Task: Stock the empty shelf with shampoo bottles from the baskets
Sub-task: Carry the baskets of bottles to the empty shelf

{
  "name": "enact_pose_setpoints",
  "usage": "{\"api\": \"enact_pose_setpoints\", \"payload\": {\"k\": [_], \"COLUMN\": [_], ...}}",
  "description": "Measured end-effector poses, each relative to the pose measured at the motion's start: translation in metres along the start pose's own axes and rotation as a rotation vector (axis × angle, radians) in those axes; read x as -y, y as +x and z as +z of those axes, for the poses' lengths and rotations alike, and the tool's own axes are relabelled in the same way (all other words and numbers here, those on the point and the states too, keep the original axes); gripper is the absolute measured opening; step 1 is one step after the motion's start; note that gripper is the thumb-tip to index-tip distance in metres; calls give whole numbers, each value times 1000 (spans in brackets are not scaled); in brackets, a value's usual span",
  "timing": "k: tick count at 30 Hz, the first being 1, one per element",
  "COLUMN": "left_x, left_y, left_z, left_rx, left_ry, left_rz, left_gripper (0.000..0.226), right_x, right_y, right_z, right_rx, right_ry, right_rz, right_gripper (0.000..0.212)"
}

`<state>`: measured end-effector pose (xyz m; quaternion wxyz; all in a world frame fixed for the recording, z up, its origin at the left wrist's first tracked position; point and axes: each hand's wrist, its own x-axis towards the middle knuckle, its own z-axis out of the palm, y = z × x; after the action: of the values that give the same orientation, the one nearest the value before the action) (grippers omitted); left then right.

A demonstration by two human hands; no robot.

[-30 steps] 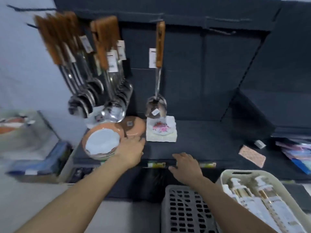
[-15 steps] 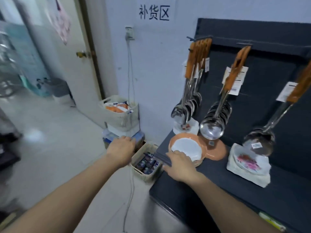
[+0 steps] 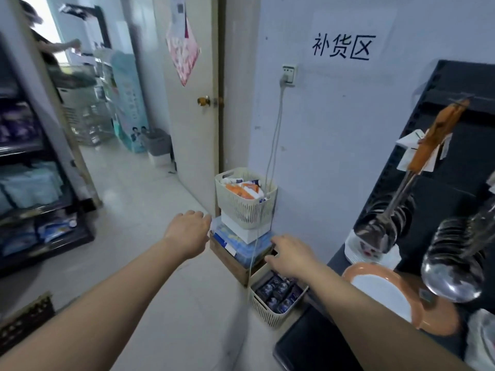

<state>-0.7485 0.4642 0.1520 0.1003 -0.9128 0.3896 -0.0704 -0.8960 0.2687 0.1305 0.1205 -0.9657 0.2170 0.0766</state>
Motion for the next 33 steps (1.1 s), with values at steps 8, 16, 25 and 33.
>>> {"api": "enact_pose_setpoints", "payload": {"k": [8,16,25,33], "left_x": [38,64,101,144], "left_y": [78,173,248,328], "left_z": [15,29,51,82], "left_rx": [27,33,49,43], "left_ry": [-6,-30,-84,-89], "left_rz": [-92,-146,-173,-117], "left_gripper": [29,31,29,30], "right_x": [10,-1,-5,12], "right_y": [113,228,313,401], "right_z": [-15,-28,-48,-36], "right_rx": [6,-47,-54,-13], "right_ry": [-10,2,6,3], "right_rz": [-48,-77,-59,20], "right_gripper": [48,51,54,57]}}
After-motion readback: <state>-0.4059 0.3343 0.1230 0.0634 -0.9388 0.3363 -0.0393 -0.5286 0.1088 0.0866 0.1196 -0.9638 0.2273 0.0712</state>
